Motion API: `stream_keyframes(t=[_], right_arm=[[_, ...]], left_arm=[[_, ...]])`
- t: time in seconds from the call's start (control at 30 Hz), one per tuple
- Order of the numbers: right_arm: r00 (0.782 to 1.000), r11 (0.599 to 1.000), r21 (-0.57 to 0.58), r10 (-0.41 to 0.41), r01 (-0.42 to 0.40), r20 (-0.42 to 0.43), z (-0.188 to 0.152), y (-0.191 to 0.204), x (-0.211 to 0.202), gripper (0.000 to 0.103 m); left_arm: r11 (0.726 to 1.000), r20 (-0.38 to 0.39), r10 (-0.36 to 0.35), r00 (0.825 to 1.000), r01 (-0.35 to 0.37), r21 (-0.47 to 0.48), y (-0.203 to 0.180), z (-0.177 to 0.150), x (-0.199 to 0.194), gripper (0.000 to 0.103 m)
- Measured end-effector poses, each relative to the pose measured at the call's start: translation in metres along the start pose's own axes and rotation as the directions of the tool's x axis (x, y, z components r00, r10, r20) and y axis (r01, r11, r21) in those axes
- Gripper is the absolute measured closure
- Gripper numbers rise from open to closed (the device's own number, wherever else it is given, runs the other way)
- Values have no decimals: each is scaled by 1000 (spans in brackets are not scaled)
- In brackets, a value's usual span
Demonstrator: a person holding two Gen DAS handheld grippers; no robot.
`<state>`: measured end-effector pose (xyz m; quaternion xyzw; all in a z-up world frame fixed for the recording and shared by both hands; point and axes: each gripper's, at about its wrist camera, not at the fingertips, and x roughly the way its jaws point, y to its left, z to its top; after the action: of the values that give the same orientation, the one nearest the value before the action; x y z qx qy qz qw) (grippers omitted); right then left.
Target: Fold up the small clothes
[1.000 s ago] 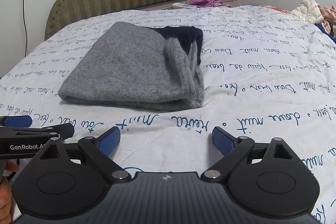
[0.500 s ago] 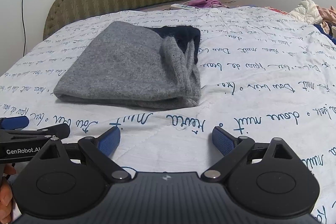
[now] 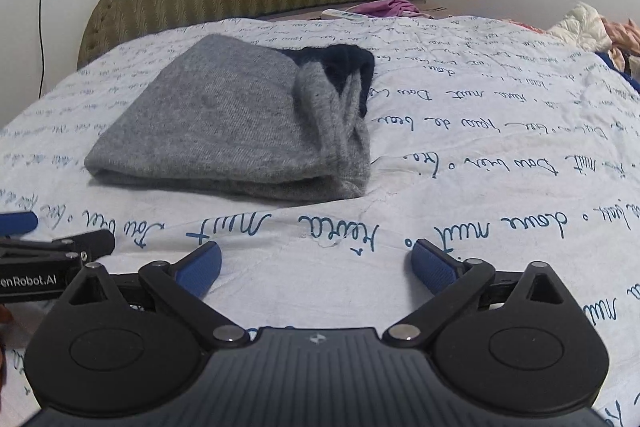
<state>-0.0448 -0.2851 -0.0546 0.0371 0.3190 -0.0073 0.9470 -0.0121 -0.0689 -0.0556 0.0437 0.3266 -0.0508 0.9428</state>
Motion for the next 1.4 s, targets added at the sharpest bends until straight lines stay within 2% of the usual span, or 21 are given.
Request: stream_keyframes(t=[1.4], right_arm=[[1000,1000,-7,-4,4,-5,-1,0,2,0]], left_arm=[[1000,4,10,1000,-10,7,-1,-1,0,0]])
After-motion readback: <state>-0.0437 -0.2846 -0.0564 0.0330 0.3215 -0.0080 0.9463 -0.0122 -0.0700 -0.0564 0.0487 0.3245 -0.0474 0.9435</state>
